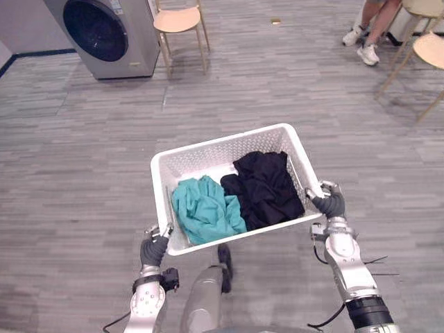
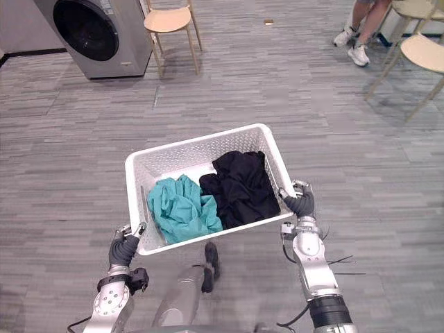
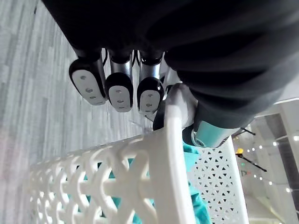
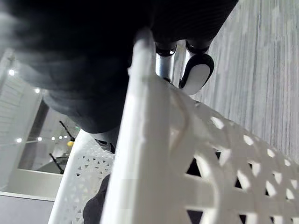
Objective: Pick up the laundry basket with both hands and put the clothes into the washing machine.
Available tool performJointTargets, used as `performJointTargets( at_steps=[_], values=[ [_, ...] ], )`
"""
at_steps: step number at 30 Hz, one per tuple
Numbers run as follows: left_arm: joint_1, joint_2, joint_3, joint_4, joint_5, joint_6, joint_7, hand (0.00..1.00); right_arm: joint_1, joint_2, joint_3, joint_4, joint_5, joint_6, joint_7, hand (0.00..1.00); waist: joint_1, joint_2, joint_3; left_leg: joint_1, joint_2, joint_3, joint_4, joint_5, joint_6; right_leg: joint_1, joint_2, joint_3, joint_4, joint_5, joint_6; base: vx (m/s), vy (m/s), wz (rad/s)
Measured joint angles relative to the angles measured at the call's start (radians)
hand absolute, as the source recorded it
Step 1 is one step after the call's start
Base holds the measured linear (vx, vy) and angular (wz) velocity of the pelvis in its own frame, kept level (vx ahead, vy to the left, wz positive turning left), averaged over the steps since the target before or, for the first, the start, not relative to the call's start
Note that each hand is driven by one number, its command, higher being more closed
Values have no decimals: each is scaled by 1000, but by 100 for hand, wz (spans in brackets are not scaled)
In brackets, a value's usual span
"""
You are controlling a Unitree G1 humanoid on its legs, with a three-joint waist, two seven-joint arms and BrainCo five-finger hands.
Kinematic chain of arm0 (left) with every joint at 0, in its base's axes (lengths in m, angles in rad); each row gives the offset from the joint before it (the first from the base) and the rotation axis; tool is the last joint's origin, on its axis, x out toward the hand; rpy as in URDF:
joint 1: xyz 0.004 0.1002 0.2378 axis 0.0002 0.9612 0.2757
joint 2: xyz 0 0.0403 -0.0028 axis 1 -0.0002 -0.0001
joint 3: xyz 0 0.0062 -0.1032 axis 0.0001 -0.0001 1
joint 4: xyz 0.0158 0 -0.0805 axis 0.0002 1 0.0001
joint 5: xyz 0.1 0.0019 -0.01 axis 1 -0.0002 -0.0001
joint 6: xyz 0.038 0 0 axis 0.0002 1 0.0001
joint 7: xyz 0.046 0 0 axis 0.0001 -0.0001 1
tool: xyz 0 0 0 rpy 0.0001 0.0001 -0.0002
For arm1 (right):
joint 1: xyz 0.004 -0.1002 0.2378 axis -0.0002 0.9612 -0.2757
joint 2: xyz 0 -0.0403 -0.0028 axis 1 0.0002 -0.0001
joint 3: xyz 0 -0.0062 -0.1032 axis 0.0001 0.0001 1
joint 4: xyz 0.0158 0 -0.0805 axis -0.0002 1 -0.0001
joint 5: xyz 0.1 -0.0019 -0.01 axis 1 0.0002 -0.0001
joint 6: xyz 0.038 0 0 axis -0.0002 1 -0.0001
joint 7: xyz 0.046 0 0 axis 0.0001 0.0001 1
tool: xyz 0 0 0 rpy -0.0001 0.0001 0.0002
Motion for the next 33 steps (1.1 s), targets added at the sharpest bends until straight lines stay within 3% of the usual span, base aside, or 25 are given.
performJointTargets(
  at_steps=[1, 2, 3, 5, 8, 9, 10, 11, 12, 14, 15, 16, 17, 18, 19, 20, 22, 24, 25, 26, 27, 28, 29, 31, 33],
  values=[
    [2, 4, -7, 0, 0, 3, 0, 100, 1, 1, -4, 10, -1, 0, 0, 100, -3, -4, 1, 12, -5, 1, 61, -85, 9, -107, -32, 37, 275, 7, 37, 969, 344, 19],
    [-1, 22, -8, 1, 1, 14, 0, 100, 1, 23, -11, 34, -3, 0, 0, 100, -16, -20, 9, 64, -34, -6, 83, -151, 17, -212, -67, 87, 586, 78, 138, 772, 282, 24],
    [-1, 34, -10, 2, 1, 24, 0, 100, 4, 37, -14, 51, -3, 1, 1, 100, -25, -30, 13, 110, -58, -12, 79, -178, 20, -248, -83, 101, 720, 88, 147, 767, 255, 42],
    [8, 68, -25, 2, 14, 43, 0, 100, 58, 63, -21, 55, -10, 7, 2, 100, -38, -21, 19, 345, -103, -44, -30, -233, 22, -337, -92, 80, 949, 46, 31, 737, 194, 37],
    [-22, 107, -37, 2, 28, 36, 0, 100, 80, 61, -29, 12, -10, -12, 2, 100, -91, -2, 10, 542, -109, -130, -202, -239, 16, -539, -35, -34, 790, -7, -53, 750, 135, 61],
    [-33, 113, -43, 5, 28, 37, 0, 100, 84, 57, -34, 2, -10, -18, 2, 100, -101, -1, 11, 566, -109, -148, -223, -242, 11, -573, -23, -45, 723, -7, -59, 653, 59, 78],
    [-56, 121, -51, 13, 29, 37, -1, 100, 89, 44, -39, -6, -10, -24, 2, 100, -114, 1, 12, 614, -109, -181, -270, -247, 1, -616, 0, -48, 522, 18, -60, 679, -16, 89],
    [-83, 125, -55, 21, 39, 36, 0, 100, 96, 42, -43, -6, -7, -23, 1, 100, -142, -24, 12, 695, -133, -216, -331, -251, -8, -638, 1, -52, 161, 138, 23, 697, -40, 91],
    [-88, 129, -55, 22, 41, 36, 0, 100, 98, 44, -45, -6, -7, -23, 1, 100, -148, -40, 13, 725, -149, -226, -345, -260, -24, -659, -12, -52, 109, 168, 35, 869, -69, 72],
    [-75, 136, -59, 44, 46, 37, -1, 100, 129, 58, -44, -6, -10, -21, 2, 100, -157, -71, -5, 850, -176, -253, -335, -321, -81, -685, -6, -55, 46, 239, -44, 819, -100, 58],
    [-67, 113, -73, 52, 50, 39, -2, 100, 162, 58, -56, -5, -11, -15, 2, 100, -177, -44, -43, 853, -146, -300, -240, -360, -96, -696, 32, 6, 115, 364, -160, 887, -135, 79],
    [-66, 102, -79, 54, 59, 39, -2, 100, 173, 58, -67, -5, -11, -12, 2, 100, -184, -23, -57, 823, -122, -300, -150, -364, -102, -690, 52, 9, 134, 398, -172, 889, -148, 86],
    [-68, 83, -84, 57, 69, 39, -2, 100, 177, 48, -75, -7, -11, -11, 2, 100, -184, 33, -61, 724, -58, -289, 107, -344, -135, -654, 80, -31, 151, 401, -170, 828, -146, 47],
    [-67, 60, -78, 59, 71, 39, -3, 100, 178, 28, -72, -42, -8, 5, 2, 100, -178, 101, -39, 598, 37, -249, 425, -154, -244, -581, 148, -60, 163, 323, -185, 799, -136, 15],
    [-59, 50, -66, 65, 70, 39, -3, 100, 177, 29, -63, -61, -8, 16, 2, 100, -157, 110, -36, 558, 73, -216, 522, 15, -253, -546, 176, -47, 161, 295, -192, 790, -122, -29],
    [-58, 48, -58, 76, 65, 42, -3, 100, 179, 40, -62, -89, -7, 23, 1, 100, -126, 115, -31, 483, 140, -187, 700, 15, -234, -473, 204, -44, 143, 264, -200, 765, -107, -35],
    [-58, 59, -58, 79, 63, 40, -4, 100, 162, 56, -67, -99, 7, 22, -6, 100, -116, 72, -2, 323, 190, -130, 861, -129, -140, -274, 212, -20, 45, 225, -197, 831, -103, -6],
    [-61, 59, -54, 78, 58, 38, -13, 100, 137, 54, -70, -116, 11, 12, -6, 100, -75, 34, -1, 197, 168, -72, 738, -235, -117, -173, 176, 19, -49, 224, -196, 768, 25, -33],
    [-64, 59, -54, 78, 57, 35, -22, 100, 103, 53, -77, -115, 14, 0, -6, 100, -70, 18, 12, 109, 120, -68, 534, -253, -117, -119, 139, 37, -92, 209, -174, 653, 120, -36],
    [-64, 59, -53, 77, 57, 35, -23, 100, 90, 52, -77, -112, 15, -3, -6, 100, -69, 12, 16, 91, 96, -76, 420, -247, -127, -101, 121, 43, -103, 195, -157, 625, 185, -34],
    [-63, 56, -54, 77, 57, 35, -23, 100, 70, 46, -77, -106, 16, -7, -6, 100, -67, 13, 21, 77, 58, -114, 156, -201, -187, -57, 93, 55, -125, 157, -118, 623, 246, -29],
    [-63, 53, -54, 76, 57, 35, -25, 100, 67, 40, -77, -100, 16, -9, -6, 100, -65, 23, 20, 84, 56, -141, 16, -159, -217, -33, 91, 67, -139, 137, -94, 755, 314, -42],
    [-62, 55, -54, 75, 57, 37, -31, 100, 69, 40, -76, -70, 16, -17, -6, 100, -48, 37, 21, 109, 56, -131, -47, -9, -178, 27, 87, 96, -166, 107, -71, 631, 290, -31],
    [-66, 55, -52, 45, 59, 41, -27, 100, 71, 47, -78, -29, 16, -12, -16, 100, -56, 1, 15, 105, 2, -108, 42, -114, -86, 49, 22, 119, -142, 103, -67, 567, 293, -4],
    [-65, 59, -55, 40, 65, 41, -29, 100, 70, 43, -76, 1, 16, -13, -16, 100, -45, -1, 16, 128, -8, -75, 92, -190, -48, -12, -11, 125, 46, 77, -25, 667, 322, -19]
  ],
)
